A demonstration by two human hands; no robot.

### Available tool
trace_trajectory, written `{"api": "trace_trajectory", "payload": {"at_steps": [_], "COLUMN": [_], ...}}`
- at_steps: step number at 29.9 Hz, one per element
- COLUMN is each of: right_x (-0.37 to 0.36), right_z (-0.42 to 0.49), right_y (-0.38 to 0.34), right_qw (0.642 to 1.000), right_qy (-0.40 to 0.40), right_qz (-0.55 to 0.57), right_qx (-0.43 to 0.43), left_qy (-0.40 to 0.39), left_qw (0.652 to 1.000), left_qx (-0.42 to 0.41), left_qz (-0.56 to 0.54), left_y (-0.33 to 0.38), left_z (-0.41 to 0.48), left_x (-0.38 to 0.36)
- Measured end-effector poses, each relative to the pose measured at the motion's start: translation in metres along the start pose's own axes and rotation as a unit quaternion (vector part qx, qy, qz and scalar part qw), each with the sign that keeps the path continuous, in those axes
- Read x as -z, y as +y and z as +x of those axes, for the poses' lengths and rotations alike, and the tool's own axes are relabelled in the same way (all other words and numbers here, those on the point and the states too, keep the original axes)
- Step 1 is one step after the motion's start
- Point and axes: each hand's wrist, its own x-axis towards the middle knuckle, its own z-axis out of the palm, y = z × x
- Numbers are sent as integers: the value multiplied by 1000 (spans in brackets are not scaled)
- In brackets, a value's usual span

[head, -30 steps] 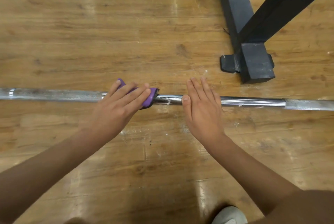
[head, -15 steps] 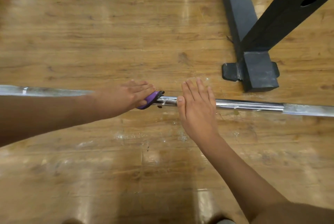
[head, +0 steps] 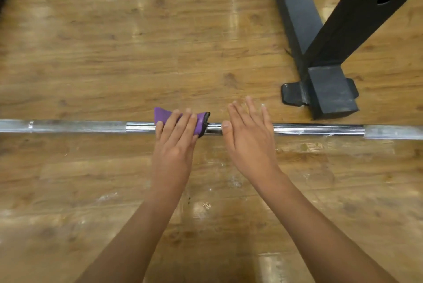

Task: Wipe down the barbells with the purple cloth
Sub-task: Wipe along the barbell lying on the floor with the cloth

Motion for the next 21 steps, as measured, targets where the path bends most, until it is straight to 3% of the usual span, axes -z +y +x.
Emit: {"api": "trace_trajectory", "payload": {"at_steps": [9,14,17,21], "right_x": [-1,0,0,-1], "right_z": [6,10,11,14], "right_y": [1,-1,0,2], "right_qw": [1000,1000,1000,1000], "right_qy": [1,-3,-9,6], "right_qz": [-10,-8,-10,-21], "right_qx": [-2,-7,-8,-3], "left_qy": [9,19,40,18], "left_qw": [996,998,993,999], "left_qx": [85,58,108,32], "left_qz": [13,16,-18,-17], "left_y": [20,7,6,30], "left_z": [4,8,15,15], "left_x": [-11,-11,-10,-22]}}
